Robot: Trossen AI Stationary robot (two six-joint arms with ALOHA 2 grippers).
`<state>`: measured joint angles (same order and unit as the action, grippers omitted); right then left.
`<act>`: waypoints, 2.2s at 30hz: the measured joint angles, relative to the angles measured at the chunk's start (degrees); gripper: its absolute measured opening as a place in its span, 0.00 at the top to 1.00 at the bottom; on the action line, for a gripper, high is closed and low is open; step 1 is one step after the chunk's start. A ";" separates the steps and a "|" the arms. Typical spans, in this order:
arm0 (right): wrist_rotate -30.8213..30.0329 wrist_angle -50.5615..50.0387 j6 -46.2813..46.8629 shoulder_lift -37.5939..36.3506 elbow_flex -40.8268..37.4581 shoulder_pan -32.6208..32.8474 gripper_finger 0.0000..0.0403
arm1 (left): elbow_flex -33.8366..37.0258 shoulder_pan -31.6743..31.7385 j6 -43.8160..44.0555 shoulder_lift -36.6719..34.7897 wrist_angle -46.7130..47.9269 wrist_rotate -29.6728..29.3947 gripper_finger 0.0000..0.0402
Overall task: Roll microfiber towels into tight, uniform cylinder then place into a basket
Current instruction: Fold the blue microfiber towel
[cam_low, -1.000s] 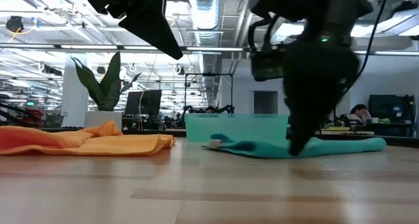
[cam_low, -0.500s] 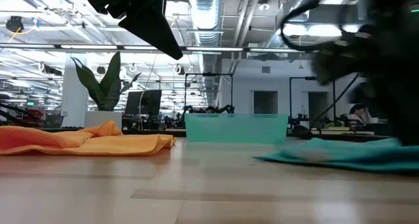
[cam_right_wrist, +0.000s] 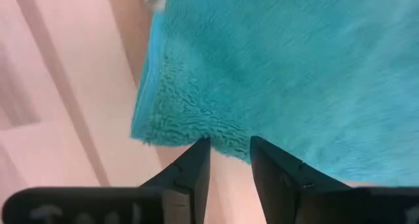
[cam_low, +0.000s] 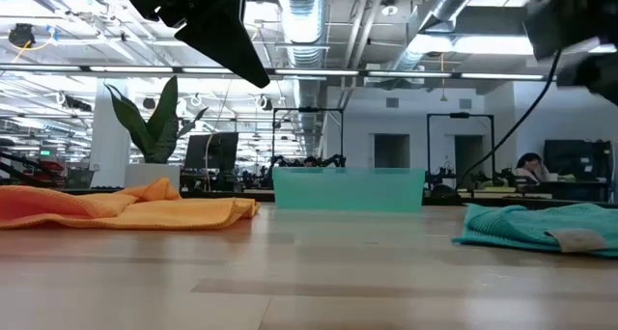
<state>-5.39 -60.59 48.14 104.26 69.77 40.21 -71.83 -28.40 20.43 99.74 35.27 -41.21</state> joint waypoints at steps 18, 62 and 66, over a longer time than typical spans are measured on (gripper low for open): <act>-39.50 -20.16 17.54 -7.58 -0.11 -1.41 0.67 | 0.00 0.11 0.26 0.00 0.00 0.04 0.81; -16.51 24.01 14.82 -18.82 -32.06 -28.56 0.67 | 0.00 1.25 0.37 0.00 0.00 0.11 0.81; -15.33 26.49 14.82 -17.07 -32.06 -29.93 0.67 | 0.00 1.25 0.37 0.00 0.00 0.11 0.81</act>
<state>-20.71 -34.10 62.96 87.19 37.71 10.28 -71.83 -27.16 20.80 99.74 35.27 -41.10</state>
